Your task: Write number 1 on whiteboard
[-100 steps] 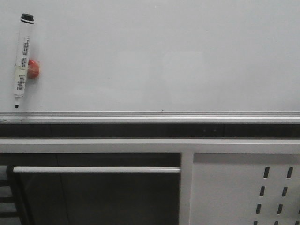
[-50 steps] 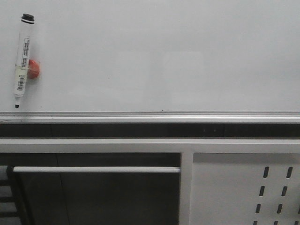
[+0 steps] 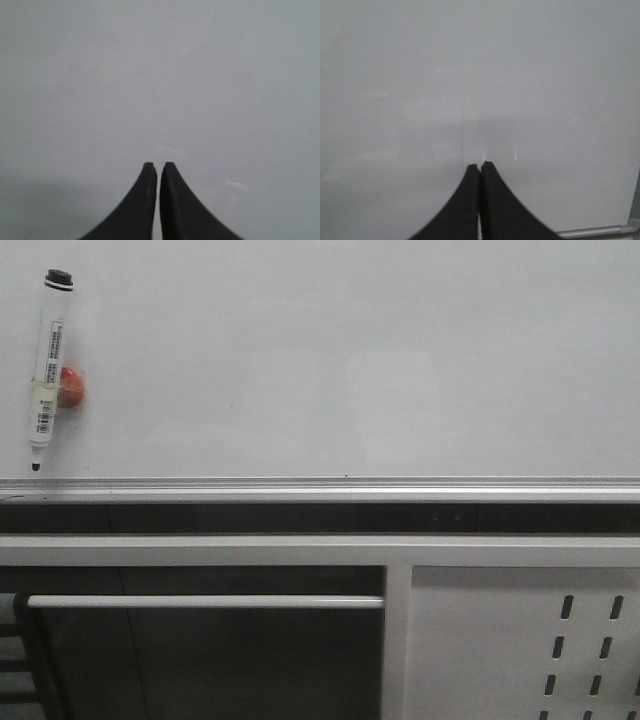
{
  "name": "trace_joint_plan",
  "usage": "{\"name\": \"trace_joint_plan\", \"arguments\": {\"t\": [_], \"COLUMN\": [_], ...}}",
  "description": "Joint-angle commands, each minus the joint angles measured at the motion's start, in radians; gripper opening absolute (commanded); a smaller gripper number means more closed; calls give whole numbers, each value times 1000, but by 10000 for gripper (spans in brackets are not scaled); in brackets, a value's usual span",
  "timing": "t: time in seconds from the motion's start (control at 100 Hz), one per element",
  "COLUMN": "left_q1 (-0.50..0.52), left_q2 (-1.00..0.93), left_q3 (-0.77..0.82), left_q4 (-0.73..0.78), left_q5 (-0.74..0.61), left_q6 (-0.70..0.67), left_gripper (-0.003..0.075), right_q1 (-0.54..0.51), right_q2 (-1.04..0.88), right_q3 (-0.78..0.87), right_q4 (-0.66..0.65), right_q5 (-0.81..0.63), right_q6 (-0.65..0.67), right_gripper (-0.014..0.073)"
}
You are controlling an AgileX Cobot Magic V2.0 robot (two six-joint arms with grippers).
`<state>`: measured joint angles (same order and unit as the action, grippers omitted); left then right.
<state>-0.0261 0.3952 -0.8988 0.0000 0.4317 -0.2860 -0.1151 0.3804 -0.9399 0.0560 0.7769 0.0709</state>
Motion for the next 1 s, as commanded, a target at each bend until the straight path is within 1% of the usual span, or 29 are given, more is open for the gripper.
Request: {"name": "trace_joint_plan", "arguments": {"t": [0.0,0.05,0.12,0.13,0.17,0.18,0.19,0.25,0.33,0.48,0.56,0.63,0.7,0.8,0.89,0.94,0.99], "left_q1": [-7,-7,-7,-7,-7,-7,-7,-7,-7,-7,-7,-7,-7,-7,-7,-7,-7], "left_q2": [64,83,91,91,91,91,88,80,67,28,4,-12,-22,-23,-23,-23,-23], "left_q3": [-65,-67,-53,-47,-28,-24,-20,23,82,205,259,298,328,363,392,414,435], "left_q4": [-138,-219,-317,-336,-397,-407,-417,-510,-600,-715,-740,-759,-785,-819,-842,-846,-855], "left_q5": [36,55,65,62,52,52,49,33,7,-31,-45,-47,-45,-39,-39,-41,-50], "left_q6": [63,132,249,249,325,325,359,441,556,697,767,824,864,905,912,912,912], "left_gripper": [-18,-18,-18,-18,-18,-18,-18,-18,-18,-11,20,69,141,287,407,445,456], "right_q1": [-4,1,15,17,30,30,34,51,70,109,142,168,183,188,188,188,188], "right_q2": [98,132,160,165,170,172,173,177,177,177,177,177,177,177,177,177,177], "right_q3": [-112,-143,-165,-165,-165,-165,-165,-159,-157,-157,-157,-157,-157,-157,-157,-157,-157], "right_q4": [4,4,7,7,7,7,7,7,7,7,7,7,7,9,11,11,14], "right_q5": [42,61,51,47,33,33,31,28,32,32,34,41,45,50,62,67,72], "right_q6": [-23,-33,-60,-60,-60,-60,-60,-64,-71,-71,-71,-71,-71,-71,-71,-71,-71], "right_gripper": [-62,-62,-62,-62,-62,-62,-62,-62,-62,-62,-62,-62,-62,-62,-62,-62,-62]}}
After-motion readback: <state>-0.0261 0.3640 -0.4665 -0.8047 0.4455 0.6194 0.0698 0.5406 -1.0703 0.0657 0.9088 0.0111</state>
